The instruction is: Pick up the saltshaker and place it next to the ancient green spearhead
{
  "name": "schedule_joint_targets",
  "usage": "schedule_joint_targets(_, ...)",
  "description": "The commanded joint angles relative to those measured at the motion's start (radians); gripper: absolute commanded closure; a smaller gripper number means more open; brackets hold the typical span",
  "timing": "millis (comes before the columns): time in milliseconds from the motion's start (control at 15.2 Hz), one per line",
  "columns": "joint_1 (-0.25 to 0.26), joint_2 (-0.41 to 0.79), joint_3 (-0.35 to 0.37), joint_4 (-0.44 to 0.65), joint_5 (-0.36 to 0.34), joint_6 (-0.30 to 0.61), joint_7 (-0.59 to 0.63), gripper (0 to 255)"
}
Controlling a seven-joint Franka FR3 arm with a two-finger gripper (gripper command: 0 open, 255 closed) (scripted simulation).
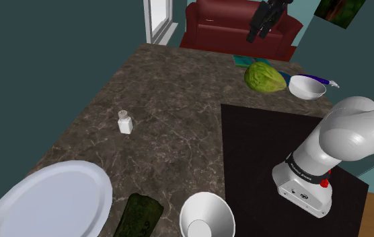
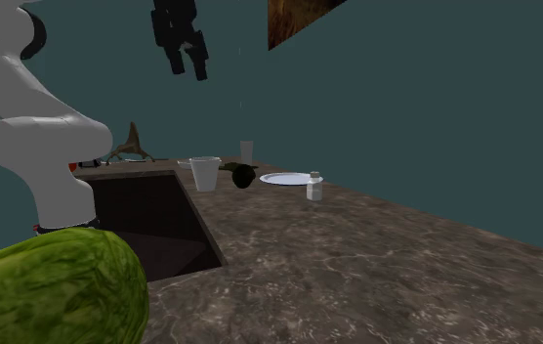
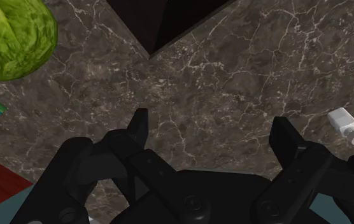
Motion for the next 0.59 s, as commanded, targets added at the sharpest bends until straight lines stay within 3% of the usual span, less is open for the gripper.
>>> schedule_joint_targets(0, 0.0, 0.0, 0.0, 0.0, 0.0, 0.0, 0.0, 0)
schedule_joint_targets(528, 0.031, 0.17, 0.165, 0.021, 0.06, 0.123, 0.184, 0)
